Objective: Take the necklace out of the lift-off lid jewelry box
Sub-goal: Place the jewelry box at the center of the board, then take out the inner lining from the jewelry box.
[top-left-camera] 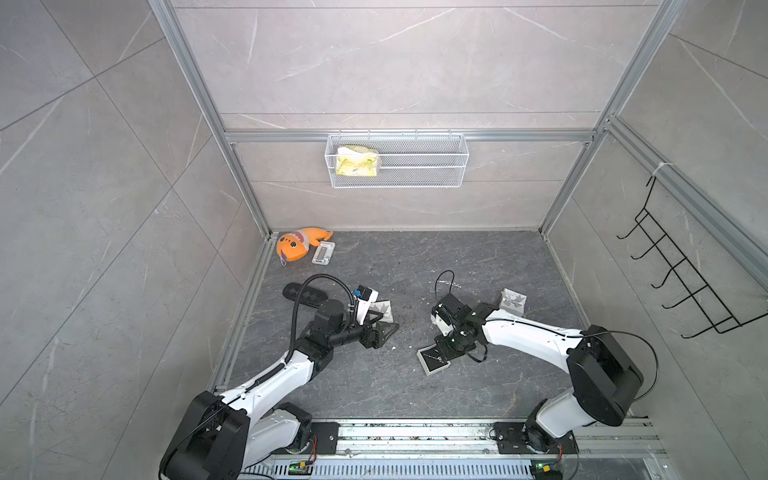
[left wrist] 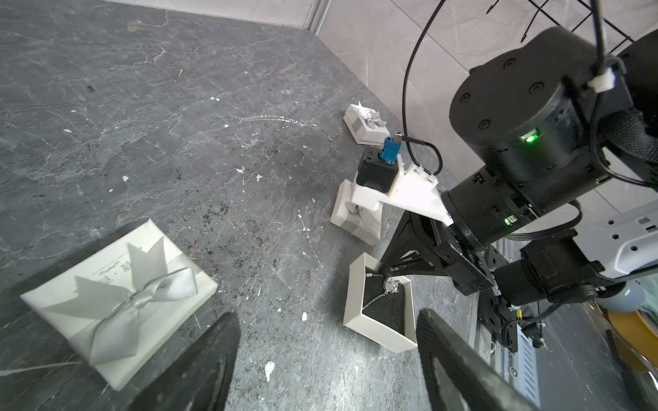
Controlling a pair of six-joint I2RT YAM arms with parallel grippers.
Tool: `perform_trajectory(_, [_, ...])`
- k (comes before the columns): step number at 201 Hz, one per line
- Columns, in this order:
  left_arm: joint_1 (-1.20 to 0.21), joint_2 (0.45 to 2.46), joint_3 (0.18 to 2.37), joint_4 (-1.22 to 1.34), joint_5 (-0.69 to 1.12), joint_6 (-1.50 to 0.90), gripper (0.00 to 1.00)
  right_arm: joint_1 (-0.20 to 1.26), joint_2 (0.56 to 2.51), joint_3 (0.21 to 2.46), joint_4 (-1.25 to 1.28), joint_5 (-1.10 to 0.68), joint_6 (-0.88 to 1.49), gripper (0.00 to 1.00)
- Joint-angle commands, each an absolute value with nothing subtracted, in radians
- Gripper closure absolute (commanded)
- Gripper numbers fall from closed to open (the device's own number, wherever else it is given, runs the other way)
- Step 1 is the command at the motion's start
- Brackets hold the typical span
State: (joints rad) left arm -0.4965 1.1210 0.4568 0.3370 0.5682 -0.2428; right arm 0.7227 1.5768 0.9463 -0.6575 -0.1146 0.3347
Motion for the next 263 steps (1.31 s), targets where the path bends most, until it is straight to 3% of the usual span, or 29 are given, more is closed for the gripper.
perform_trajectory(1, [-0.506,1.115,0.450,0.377,0.540,-0.239,0.20,0.731,1.597,0.960,-0.661,-0.093,0.349,0.90])
perform_trajectory(40, [-0.531,1.140,0.440,0.375,0.506,-0.229,0.22,0.744,1.572,0.984,-0.690,-0.092,0.315,0.69])
perform_trajectory(97, [-0.653,1.276,0.475,0.390,0.390,-0.196,0.26,0.809,1.559,1.001,-0.660,-0.145,0.241,0.68])
perform_trajectory(140, [-0.667,1.347,0.461,0.486,0.389,-0.234,0.28,0.836,1.583,0.999,-0.646,-0.108,0.238,0.68])
perform_trajectory(183, [-0.667,1.328,0.439,0.493,0.381,-0.242,0.29,0.854,1.572,0.970,-0.599,-0.128,0.211,0.58])
perform_trajectory(263, [-0.667,1.205,0.393,0.414,0.334,-0.238,0.29,0.886,1.684,0.951,-0.545,-0.098,0.198,0.59])
